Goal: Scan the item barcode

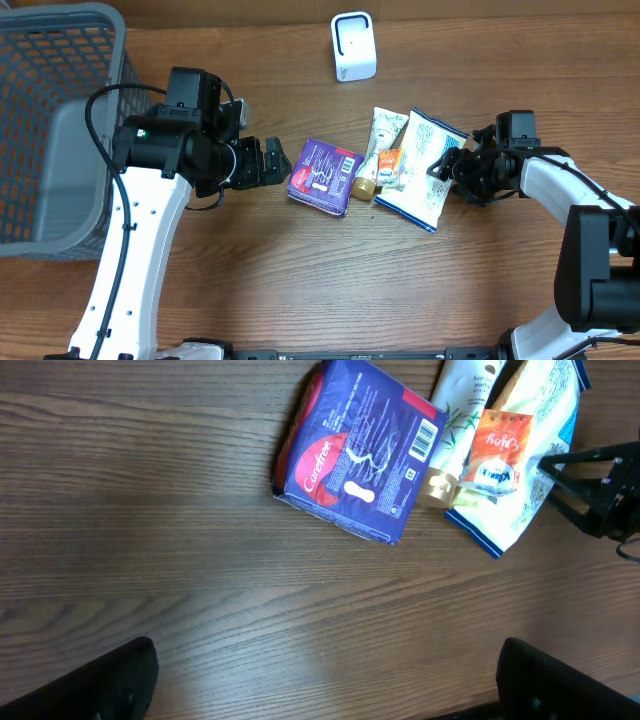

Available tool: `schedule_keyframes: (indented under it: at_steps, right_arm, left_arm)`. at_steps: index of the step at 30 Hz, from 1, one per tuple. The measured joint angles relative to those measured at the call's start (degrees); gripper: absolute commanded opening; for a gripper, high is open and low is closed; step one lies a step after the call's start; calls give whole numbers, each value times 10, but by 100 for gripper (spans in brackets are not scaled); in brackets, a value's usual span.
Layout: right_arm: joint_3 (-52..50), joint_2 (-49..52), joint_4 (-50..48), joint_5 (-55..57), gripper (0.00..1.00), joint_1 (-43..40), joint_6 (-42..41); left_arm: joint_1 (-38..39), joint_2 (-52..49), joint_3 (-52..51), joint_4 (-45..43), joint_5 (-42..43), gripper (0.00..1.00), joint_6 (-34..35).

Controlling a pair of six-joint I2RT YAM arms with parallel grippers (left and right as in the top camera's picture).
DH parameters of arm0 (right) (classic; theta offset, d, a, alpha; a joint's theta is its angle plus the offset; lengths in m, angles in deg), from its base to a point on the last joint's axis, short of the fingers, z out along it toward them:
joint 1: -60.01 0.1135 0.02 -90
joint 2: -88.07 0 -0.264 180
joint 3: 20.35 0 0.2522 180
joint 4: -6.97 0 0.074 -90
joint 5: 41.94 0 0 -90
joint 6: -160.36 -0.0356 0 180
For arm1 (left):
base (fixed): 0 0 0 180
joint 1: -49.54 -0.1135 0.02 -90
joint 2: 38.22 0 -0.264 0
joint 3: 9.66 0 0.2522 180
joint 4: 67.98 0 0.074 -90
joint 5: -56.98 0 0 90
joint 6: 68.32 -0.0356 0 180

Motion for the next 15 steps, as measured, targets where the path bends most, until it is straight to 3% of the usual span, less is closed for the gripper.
schedule_keyframes:
  at_steps: [4,8,10,13,15]
  right_arm:
    - [-3,0,-10,0,73,10,-3]
    - [-4,0,-25,4,66,40,-5]
    - [-4,2,-31,6,53,53,-8]
    - [-6,4,-30,18,4,66,-19]
    - [-6,4,-30,18,4,67,-26]
  left_arm:
    - [0,0,0,0,0,100,0]
    - [0,0,0,0,0,100,0]
    - [0,0,0,0,0,100,0]
    - [0,0,0,4,0,100,0]
    - [0,0,0,5,0,100,0]
